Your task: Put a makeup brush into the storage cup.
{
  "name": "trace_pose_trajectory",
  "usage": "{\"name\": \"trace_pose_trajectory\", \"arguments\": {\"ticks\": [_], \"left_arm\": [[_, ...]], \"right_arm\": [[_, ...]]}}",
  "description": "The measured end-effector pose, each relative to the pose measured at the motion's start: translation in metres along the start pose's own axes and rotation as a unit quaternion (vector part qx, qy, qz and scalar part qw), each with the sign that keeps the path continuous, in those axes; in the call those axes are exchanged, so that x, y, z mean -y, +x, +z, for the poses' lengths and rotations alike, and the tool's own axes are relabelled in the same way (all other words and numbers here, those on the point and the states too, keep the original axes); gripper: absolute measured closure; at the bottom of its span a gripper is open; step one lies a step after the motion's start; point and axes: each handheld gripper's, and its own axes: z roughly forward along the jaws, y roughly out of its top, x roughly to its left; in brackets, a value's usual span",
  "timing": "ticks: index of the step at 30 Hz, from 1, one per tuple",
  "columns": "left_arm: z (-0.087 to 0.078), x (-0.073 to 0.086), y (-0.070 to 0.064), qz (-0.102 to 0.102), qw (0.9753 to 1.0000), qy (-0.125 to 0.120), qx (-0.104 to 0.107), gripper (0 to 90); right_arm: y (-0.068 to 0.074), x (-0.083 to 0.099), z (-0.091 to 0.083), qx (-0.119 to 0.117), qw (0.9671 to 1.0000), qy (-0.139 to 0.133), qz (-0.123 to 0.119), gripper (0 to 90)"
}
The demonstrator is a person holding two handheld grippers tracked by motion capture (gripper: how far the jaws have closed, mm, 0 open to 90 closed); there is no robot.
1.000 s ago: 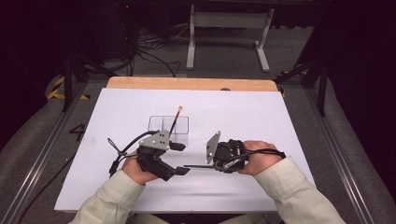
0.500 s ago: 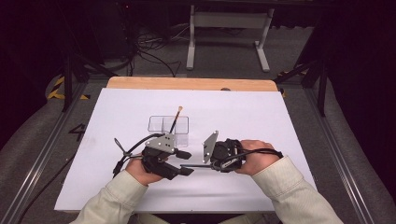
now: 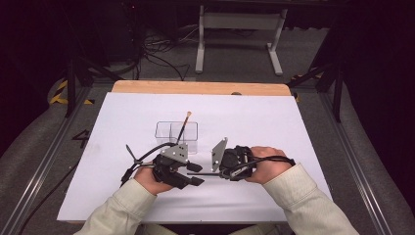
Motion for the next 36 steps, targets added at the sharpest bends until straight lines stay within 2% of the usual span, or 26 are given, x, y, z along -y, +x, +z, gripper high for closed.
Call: {"name": "trace_pose_trajectory", "arguments": {"ticks": [6,10,21,30,36], "left_arm": [[0.0013,0.0,0.0002,0.002,1.0,0.007,0.003,62.8],[0.0034,0.0002,0.0001,0.004,0.9998,0.016,0.013,67.1],[0.0047,-0.0001,0.0004,0.001,0.9996,0.022,0.017,70.1],[0.0066,0.0004,0.0008,0.008,0.9992,0.038,0.012,82.5],[0.0083,0.0007,0.0009,0.008,0.9987,0.047,0.017,83.1]], "right_arm": [[0.0004,-0.0012,0.0015,-0.001,1.0,0.0,-0.002,83.2],[-0.0005,-0.0012,0.0019,-0.002,1.0,0.001,-0.003,83.2],[0.0007,-0.0038,0.0064,-0.007,0.9999,0.01,-0.01,83.2],[0.0017,-0.0049,0.0069,-0.011,0.9997,0.012,-0.016,83.1],[0.0021,-0.0048,0.0073,-0.011,0.9997,0.009,-0.021,83.1]]}}
